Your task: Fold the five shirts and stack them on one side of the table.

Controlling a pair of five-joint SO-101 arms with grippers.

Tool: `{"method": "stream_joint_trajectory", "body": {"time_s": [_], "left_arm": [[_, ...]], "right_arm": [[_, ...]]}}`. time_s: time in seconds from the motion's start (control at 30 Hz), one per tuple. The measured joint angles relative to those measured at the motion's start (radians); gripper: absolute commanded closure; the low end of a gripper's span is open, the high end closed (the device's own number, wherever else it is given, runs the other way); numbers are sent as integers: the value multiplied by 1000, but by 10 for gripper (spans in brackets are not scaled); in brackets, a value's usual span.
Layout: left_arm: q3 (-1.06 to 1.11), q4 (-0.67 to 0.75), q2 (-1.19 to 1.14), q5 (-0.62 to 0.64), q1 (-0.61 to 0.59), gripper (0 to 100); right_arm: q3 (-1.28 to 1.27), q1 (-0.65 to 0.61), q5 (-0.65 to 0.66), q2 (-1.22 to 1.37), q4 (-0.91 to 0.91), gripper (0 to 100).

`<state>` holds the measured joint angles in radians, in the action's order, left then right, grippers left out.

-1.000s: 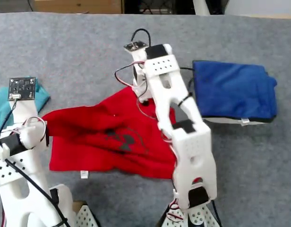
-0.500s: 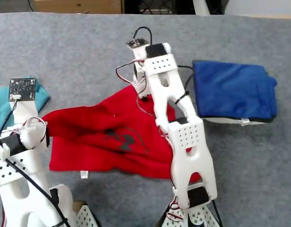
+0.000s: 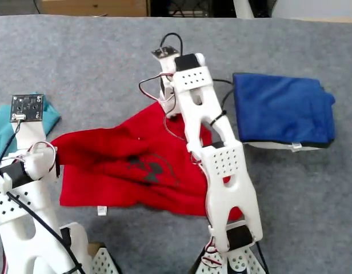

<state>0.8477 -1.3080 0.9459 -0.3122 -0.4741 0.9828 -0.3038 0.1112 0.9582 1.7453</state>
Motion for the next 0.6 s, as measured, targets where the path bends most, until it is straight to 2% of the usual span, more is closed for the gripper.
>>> {"method": "stream_joint_trajectory", "body": {"time_s": [0.3, 0.6], "left_arm": [[0, 0, 0, 0, 0, 972], [0, 0, 0, 0, 0, 972]], "right_arm": [[41, 0, 0, 0, 5, 760], [78, -5, 0, 0, 8, 804]]}}
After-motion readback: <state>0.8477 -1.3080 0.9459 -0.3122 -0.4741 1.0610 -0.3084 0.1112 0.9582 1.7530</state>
